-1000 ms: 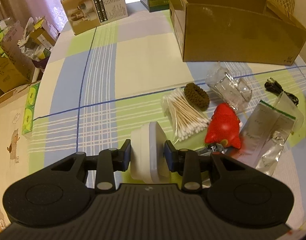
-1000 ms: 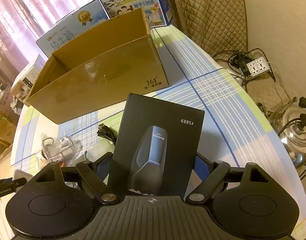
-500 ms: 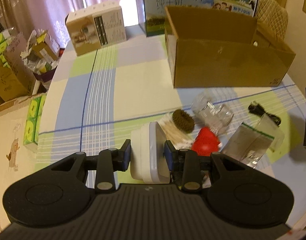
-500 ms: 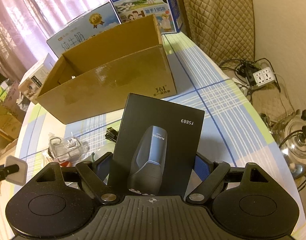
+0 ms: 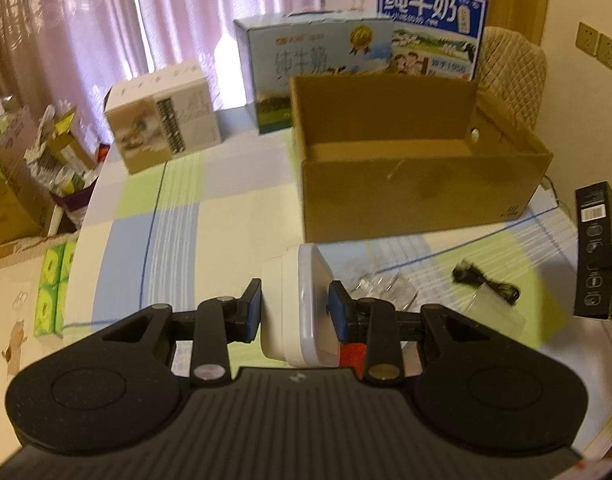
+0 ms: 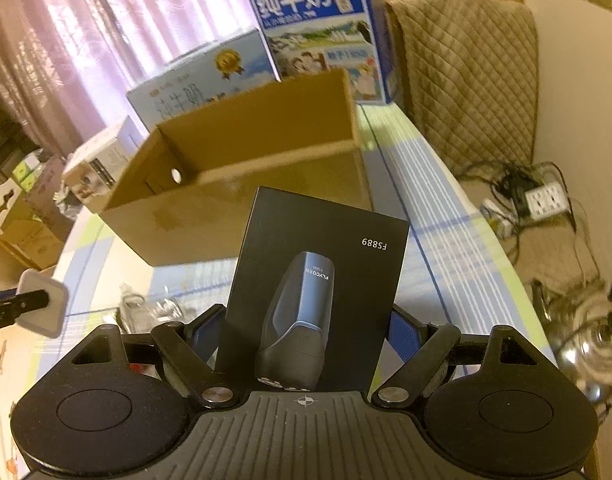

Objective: Organize objects
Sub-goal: 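Carry the plug and shaver box with both grippers into the cardboard box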

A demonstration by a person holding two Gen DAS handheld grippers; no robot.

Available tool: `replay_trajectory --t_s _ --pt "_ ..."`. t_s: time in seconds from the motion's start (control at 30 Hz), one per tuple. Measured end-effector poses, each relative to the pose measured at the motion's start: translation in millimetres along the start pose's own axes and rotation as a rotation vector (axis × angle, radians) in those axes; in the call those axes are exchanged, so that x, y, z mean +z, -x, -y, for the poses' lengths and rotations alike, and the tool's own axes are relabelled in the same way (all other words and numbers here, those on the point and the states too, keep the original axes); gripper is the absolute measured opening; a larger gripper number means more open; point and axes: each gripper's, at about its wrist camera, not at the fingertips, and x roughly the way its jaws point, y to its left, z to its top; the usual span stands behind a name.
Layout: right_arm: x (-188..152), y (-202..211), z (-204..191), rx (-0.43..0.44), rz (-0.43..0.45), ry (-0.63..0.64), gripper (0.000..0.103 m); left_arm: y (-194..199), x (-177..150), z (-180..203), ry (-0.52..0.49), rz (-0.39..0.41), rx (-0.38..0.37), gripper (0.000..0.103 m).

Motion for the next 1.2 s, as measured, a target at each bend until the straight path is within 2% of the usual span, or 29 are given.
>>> replay_trajectory --t_s 0.37,0.67,0.97,1.2 --pt "62 -11 -26 0.099 0.091 0.097 0.081 -14 51 34 -0.054 0.080 -0.049 0.030" --pt "114 -32 -45 0.117 0.149 0.178 0.081 -38 102 52 -0.079 0.122 -0.046 0.030" --pt "148 -72 -40 0.048 0.140 0.215 0.081 -77 134 60 -0.109 0.101 -0.013 0.030" --pt "158 -115 -34 -0.024 0.067 0.229 0.081 -112 145 67 -0.127 0.049 0.002 0.030"
